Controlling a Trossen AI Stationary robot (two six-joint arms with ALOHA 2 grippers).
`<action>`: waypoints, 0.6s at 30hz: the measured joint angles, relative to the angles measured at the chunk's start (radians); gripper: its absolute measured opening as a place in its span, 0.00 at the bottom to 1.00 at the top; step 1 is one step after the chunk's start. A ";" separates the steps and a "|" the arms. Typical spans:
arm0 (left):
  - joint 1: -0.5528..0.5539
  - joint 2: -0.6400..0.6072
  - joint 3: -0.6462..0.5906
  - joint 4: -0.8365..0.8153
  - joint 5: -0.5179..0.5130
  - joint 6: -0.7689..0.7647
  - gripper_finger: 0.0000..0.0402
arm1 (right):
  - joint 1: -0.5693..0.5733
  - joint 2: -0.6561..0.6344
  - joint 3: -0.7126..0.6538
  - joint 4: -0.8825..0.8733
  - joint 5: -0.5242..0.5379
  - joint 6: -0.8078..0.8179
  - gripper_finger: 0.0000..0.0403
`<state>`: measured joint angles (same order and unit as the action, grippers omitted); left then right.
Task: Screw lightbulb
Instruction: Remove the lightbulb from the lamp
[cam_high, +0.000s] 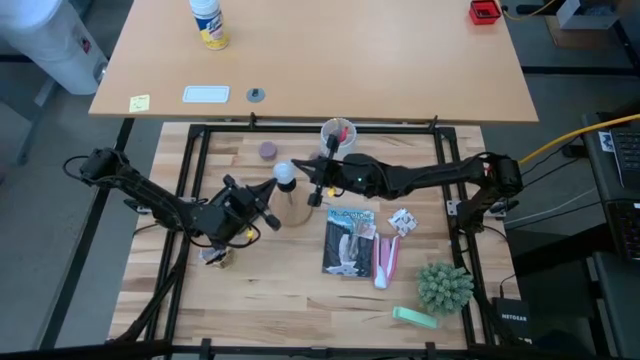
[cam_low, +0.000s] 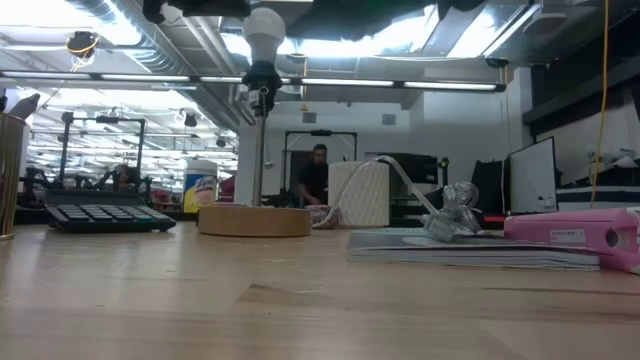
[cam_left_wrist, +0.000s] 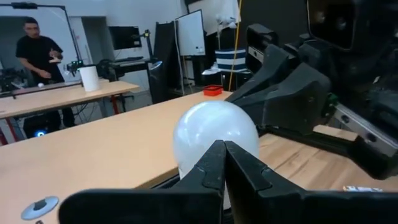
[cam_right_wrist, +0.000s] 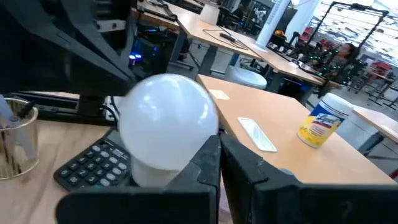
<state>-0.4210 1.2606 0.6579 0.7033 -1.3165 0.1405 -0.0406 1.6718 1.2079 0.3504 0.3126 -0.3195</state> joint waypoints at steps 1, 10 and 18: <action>0.000 0.000 0.000 0.002 -0.004 0.000 0.00 | -0.002 0.000 0.000 0.000 0.000 0.000 0.04; -0.018 0.000 0.000 0.078 -0.015 0.079 0.00 | -0.006 -0.004 0.000 -0.003 0.001 -0.003 0.04; -0.024 0.000 0.000 0.250 -0.022 0.294 0.00 | -0.005 -0.081 0.000 -0.063 0.001 -0.002 0.04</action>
<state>-0.4452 1.2602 0.6579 0.9534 -1.3383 0.4347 -0.0452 1.5906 1.2083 0.2878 0.3134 -0.3211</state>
